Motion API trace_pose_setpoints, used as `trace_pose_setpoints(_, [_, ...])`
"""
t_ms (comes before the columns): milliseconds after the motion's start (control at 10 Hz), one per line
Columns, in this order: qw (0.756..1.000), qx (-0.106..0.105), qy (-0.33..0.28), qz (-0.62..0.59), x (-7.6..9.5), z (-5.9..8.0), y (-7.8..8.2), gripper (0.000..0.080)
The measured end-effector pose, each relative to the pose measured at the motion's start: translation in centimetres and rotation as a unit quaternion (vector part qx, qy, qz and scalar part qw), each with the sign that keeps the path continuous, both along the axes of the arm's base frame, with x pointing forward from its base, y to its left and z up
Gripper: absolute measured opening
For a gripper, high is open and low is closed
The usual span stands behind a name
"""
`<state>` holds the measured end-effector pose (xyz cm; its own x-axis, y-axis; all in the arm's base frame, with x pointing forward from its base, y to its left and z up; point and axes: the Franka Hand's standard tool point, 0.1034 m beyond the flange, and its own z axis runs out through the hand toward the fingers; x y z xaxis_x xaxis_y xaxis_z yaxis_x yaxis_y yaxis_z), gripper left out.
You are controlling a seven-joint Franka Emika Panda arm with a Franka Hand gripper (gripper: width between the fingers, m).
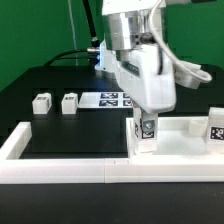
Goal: Assemble square table
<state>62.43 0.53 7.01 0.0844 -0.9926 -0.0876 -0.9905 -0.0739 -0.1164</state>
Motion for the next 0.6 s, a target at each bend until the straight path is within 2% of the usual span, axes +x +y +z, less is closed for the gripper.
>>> trace_pose_setpoints(100, [1.000, 0.001, 0.001, -0.016, -0.03, -0.05, -0.01, 0.0291])
trace_pose_setpoints(200, [1.000, -0.001, 0.000, -0.006, -0.03, -0.06, -0.01, 0.0367])
trace_pose_setpoints(300, [0.999, -0.010, -0.005, 0.040, -0.02, -0.09, 0.08, 0.0367])
trace_pose_setpoints(400, [0.989, -0.032, -0.015, 0.144, -0.04, -0.21, 0.39, 0.0502])
trace_pose_setpoints(500, [0.968, -0.044, -0.022, 0.246, -0.06, -0.24, 0.49, 0.0618])
trace_pose_setpoints(600, [0.945, -0.047, -0.023, 0.323, -0.30, -0.32, 0.59, 0.0640])
